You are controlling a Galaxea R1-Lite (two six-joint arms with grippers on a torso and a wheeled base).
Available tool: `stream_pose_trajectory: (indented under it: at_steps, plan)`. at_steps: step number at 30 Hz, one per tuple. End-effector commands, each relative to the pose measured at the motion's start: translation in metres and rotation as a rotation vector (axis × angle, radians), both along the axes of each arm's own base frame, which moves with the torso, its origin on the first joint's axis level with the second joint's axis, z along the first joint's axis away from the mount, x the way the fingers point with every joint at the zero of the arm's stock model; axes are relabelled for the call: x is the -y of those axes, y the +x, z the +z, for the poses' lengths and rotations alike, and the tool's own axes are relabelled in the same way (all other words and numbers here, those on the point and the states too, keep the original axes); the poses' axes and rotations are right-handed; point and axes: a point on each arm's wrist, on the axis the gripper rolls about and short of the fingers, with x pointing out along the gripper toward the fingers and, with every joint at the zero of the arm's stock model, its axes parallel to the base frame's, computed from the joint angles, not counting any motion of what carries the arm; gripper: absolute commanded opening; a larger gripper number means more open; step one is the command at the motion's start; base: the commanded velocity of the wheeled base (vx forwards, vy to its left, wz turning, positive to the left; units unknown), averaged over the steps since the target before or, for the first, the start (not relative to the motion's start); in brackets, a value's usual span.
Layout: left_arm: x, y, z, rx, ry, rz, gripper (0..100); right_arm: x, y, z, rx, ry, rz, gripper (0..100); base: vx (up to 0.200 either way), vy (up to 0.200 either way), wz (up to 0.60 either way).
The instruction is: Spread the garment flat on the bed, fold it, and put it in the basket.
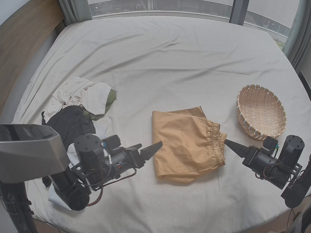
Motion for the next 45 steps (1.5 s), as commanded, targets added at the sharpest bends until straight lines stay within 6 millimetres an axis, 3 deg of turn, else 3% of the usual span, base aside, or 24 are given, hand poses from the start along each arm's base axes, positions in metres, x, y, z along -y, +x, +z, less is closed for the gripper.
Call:
stream_pose_trajectory:
  at_steps: [1,6,12,15,21,26,37,45]
  plan:
    - [-0.045,-0.019,0.026,0.037,-0.012,0.093,100,-0.008,-0.001,0.000,0.005,-0.002,0.034,100,0.000,0.000,0.00]
    - [-0.079,-0.035,0.026,0.007,0.019,0.137,100,-0.009,0.001,-0.012,-0.044,-0.021,0.038,100,0.000,0.000,0.00]
    - [-0.100,-0.042,0.018,0.017,0.119,0.186,100,-0.021,0.000,-0.010,-0.031,-0.020,0.085,100,0.000,0.000,0.00]
    - [-0.105,-0.048,0.014,0.001,0.148,0.196,100,-0.024,0.002,-0.019,-0.061,-0.041,0.088,100,0.000,0.000,0.00]
    - [-0.107,-0.056,0.009,-0.008,0.197,0.185,100,-0.021,0.005,-0.052,-0.182,-0.129,0.078,100,0.000,0.000,0.00]
    - [-0.107,-0.056,0.008,-0.008,0.202,0.184,100,-0.015,0.013,-0.068,-0.239,-0.145,0.040,100,0.000,0.000,0.00]
    - [-0.107,-0.056,0.006,-0.016,0.206,0.188,100,-0.013,0.025,-0.083,-0.274,-0.155,0.015,100,0.000,0.000,0.00]
    - [-0.108,-0.060,0.003,-0.036,0.214,0.186,100,-0.015,0.050,-0.097,-0.260,-0.146,-0.011,100,0.000,0.000,0.00]
